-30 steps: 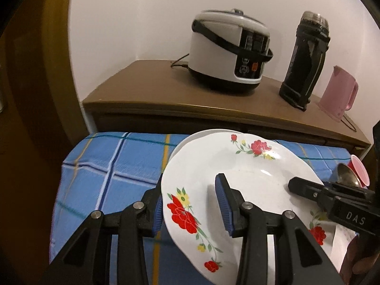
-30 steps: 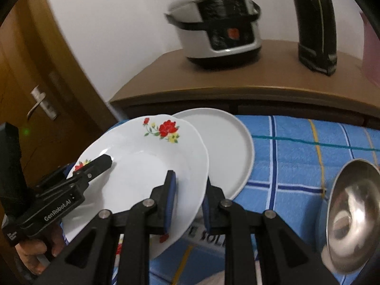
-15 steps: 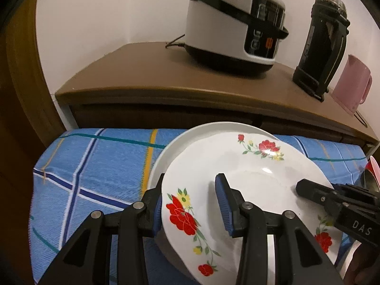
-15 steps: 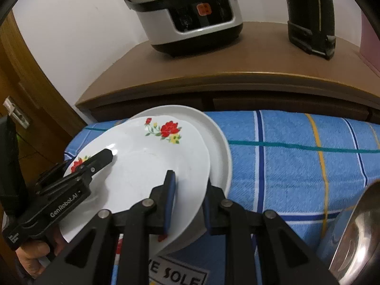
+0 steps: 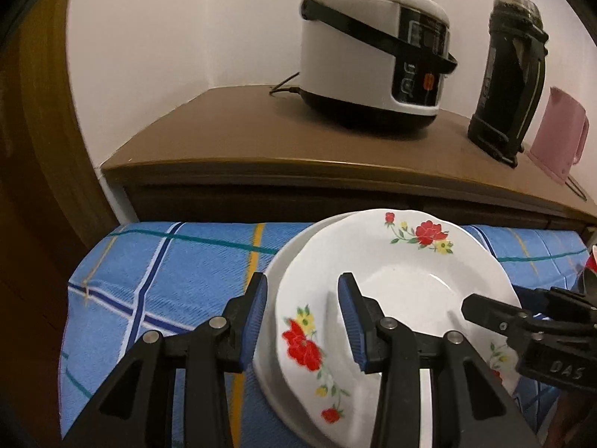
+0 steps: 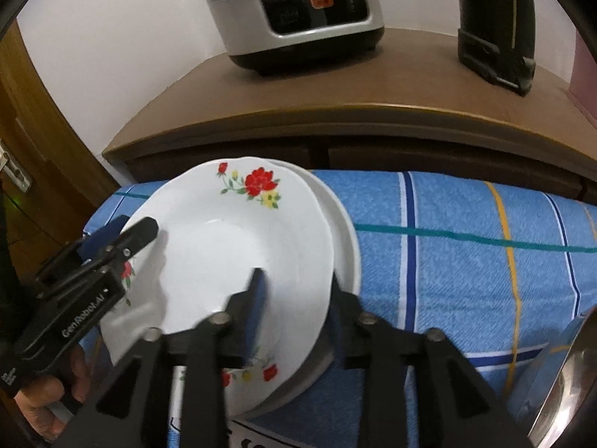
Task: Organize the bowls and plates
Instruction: 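Open both grippers and withdraw from the stacked plates, then move both grippers to the rim of the pink-floral plate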
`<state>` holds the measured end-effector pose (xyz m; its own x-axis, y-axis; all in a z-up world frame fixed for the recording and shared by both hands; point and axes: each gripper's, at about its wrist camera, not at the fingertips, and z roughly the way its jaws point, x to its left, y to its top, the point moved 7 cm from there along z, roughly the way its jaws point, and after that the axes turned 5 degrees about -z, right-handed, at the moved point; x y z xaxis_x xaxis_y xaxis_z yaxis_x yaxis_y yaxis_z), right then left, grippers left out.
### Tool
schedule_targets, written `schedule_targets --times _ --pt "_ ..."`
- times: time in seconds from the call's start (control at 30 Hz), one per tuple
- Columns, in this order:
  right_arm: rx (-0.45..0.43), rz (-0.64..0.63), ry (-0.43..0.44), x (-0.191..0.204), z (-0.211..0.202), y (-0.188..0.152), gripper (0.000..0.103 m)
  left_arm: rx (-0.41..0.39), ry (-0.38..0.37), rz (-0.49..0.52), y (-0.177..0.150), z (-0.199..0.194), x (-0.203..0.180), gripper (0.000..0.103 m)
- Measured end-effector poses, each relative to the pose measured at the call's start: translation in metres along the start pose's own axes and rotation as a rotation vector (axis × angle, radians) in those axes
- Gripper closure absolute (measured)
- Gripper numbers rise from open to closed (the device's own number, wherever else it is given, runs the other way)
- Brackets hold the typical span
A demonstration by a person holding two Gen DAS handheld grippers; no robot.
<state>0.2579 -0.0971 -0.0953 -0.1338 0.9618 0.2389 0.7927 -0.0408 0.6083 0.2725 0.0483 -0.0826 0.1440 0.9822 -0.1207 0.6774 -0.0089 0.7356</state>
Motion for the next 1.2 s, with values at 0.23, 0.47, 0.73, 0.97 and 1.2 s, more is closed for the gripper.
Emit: schedule_targets --times 0.23,0.47,0.73,0.97,1.2 --pt "-0.045 0.011 0.009 0.003 -0.036 0.003 0.037 -0.047 0.013 -0.089 -0.001 -0.030 0.020 0.061" --pt "-0.185 0.067 0.027 -0.013 -0.113 -0.012 0.037 -0.070 0.037 -0.018 -0.023 -0.069 0.001 0.060" --pt "-0.289 0.084 -0.077 -0.039 -0.172 -0.043 0.034 -0.071 0.001 -0.016 -0.045 -0.106 -0.026 0.061" --pt "-0.301 0.107 -0.077 -0.052 -0.189 -0.067 0.034 -0.054 -0.015 -0.003 -0.065 -0.120 -0.049 0.060" --pt "-0.323 0.124 -0.083 -0.059 -0.206 -0.088 0.034 -0.037 -0.042 0.000 -0.081 -0.130 -0.065 0.060"
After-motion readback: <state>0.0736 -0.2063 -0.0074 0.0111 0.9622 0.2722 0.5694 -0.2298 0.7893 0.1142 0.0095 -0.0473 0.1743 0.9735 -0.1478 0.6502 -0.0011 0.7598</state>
